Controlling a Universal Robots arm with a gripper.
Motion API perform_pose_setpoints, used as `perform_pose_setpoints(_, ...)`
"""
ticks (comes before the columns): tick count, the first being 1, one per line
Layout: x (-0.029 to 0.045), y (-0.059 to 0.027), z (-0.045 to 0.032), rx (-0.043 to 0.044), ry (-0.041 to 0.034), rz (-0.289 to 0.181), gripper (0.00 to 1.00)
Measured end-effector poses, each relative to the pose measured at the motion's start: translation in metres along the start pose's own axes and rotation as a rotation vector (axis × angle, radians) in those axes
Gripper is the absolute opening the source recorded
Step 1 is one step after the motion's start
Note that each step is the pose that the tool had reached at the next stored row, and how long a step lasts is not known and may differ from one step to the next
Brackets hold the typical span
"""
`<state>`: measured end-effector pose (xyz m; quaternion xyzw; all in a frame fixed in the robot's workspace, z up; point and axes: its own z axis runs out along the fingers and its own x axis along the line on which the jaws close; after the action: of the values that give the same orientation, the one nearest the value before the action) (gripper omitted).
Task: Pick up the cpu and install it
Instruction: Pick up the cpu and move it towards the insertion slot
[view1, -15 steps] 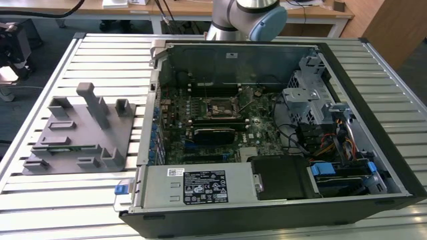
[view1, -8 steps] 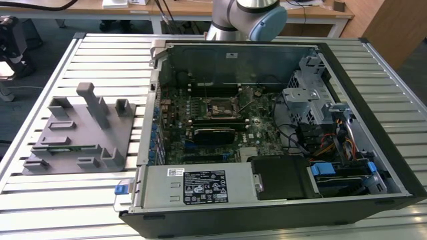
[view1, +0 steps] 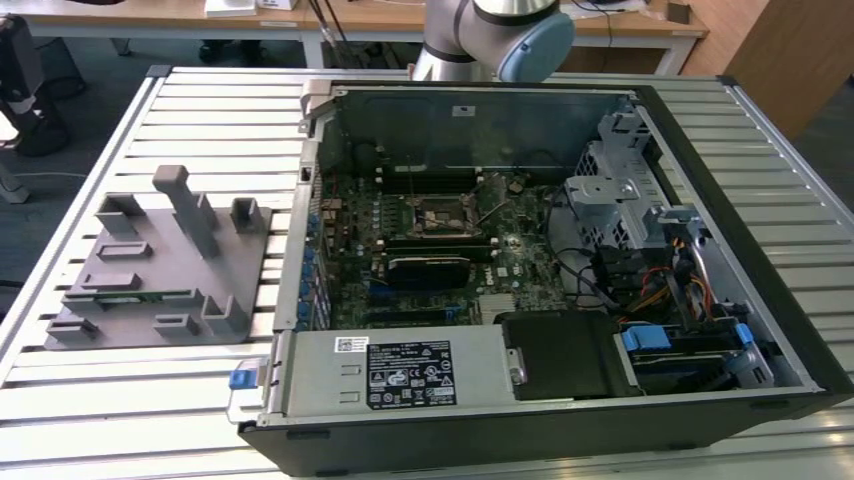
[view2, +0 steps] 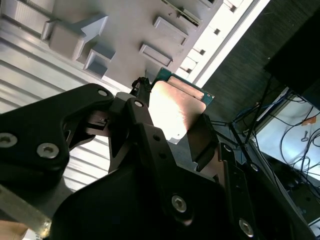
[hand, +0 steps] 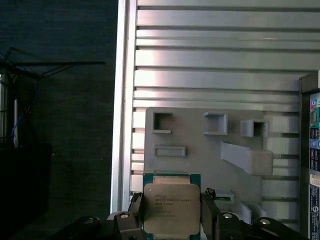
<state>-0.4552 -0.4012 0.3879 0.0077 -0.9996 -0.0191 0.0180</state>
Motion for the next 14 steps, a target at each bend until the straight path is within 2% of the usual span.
perform_pose_setpoints(10,0.0008,0.0017,-0.0213,0.0000,-0.0001,0.000,0.54)
perform_pose_setpoints(14,0.0008,0.0021,-0.0252,0.0000,-0.0001,0.000,0.54)
